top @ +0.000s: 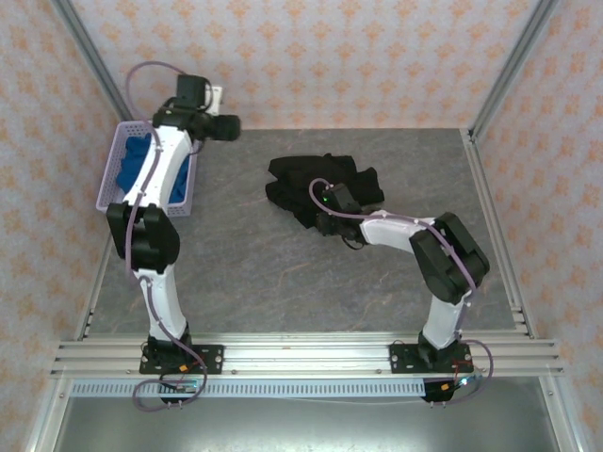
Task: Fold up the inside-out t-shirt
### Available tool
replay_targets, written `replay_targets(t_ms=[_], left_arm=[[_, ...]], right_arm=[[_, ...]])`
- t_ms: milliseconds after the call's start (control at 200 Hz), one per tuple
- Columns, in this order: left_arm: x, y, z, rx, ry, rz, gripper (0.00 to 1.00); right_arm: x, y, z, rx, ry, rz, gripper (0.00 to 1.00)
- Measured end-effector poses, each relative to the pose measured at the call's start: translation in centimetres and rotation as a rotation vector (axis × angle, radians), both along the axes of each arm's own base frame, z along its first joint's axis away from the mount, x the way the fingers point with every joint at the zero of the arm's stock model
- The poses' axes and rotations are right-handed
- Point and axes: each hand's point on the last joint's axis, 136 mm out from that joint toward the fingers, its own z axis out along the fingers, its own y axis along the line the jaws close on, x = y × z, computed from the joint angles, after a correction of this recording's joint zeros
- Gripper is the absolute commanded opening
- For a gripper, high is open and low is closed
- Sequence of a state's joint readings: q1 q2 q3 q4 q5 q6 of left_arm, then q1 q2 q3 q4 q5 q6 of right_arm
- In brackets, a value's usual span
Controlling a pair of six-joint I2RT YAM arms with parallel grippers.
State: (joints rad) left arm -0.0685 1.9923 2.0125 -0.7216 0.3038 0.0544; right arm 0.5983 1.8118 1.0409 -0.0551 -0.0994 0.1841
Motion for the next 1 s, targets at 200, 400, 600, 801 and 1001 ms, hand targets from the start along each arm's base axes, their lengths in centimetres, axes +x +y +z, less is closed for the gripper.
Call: replay_targets(t_ms=[200, 400, 600, 801, 1001], left_arm=[[-4.3, -12.3, -6.9, 0.075, 0.09, -0.481, 0.79], [-4.5, -15.9, -14.4, 0.166, 0.189, -0.704, 0.58], [-2.7, -16.3, -14.2, 0.168, 0.161, -0.734, 0.09], [-2.8, -16.6, -7.9, 0.114, 0.069, -0.671, 0.0], [-6.8, -15.4, 11.7, -0.023, -0.321, -0.526, 0.0]], right_arm=[[1.0, -3.2, 4.0, 0.038, -0.112, -0.069, 0.0], [1.3, -5.9, 7.6, 0.083, -0.202, -0.131, 0.0], [1.4, -7.2, 8.9, 0.086, -0.216, -0.158, 0.0], [3.1, -10.3, 15.5, 0.043, -0.316, -0.216, 0.0], [1.7, -12.8, 32.9, 0.066, -0.646, -0.232, 0.0]])
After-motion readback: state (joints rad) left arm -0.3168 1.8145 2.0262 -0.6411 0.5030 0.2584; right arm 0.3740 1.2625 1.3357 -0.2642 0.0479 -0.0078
